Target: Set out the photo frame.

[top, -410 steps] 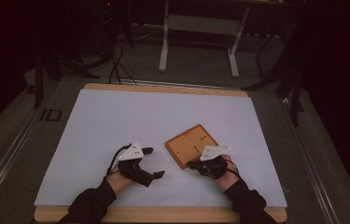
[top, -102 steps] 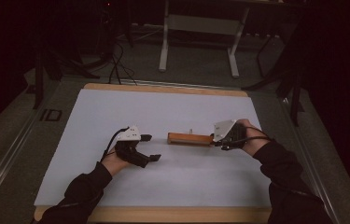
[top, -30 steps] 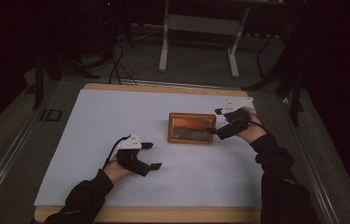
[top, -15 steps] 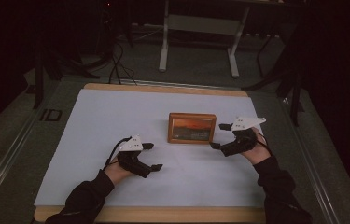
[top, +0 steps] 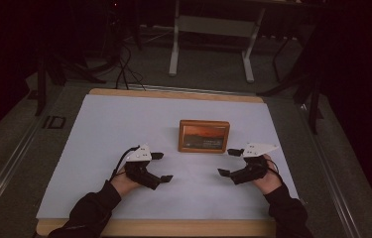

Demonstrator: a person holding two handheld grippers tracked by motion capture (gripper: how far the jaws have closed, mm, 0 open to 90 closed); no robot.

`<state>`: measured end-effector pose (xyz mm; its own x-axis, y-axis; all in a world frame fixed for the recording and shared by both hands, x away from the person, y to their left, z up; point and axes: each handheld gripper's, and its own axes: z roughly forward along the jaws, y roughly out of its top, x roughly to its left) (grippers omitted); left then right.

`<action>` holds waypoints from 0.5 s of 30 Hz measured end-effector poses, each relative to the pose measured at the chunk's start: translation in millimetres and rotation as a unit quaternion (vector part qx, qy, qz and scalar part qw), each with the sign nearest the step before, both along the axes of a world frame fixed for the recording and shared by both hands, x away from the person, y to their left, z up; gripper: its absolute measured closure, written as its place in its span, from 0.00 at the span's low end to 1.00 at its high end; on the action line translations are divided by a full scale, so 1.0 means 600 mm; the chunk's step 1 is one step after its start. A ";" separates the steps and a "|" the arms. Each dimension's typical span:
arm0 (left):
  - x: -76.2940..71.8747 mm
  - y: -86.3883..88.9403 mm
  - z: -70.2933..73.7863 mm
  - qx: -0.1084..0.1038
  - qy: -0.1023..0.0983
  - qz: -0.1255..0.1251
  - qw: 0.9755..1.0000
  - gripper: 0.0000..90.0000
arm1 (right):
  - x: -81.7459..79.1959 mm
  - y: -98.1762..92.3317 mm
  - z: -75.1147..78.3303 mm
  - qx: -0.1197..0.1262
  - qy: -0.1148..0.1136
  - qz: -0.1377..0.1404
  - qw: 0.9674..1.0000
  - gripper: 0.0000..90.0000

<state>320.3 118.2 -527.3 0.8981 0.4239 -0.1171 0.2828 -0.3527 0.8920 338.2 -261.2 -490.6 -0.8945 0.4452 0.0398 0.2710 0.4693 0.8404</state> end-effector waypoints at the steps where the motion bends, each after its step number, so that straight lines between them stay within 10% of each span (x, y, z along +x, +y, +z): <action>1: 0.000 0.000 0.000 0.000 0.000 -0.001 1.000 0.09 | -0.003 0.001 -0.005 0.000 0.003 0.000 1.000 0.16; 15: -0.003 -0.001 -0.001 0.003 -0.001 -0.002 1.000 0.09 | -0.029 -0.005 -0.051 0.009 0.015 0.005 1.000 0.14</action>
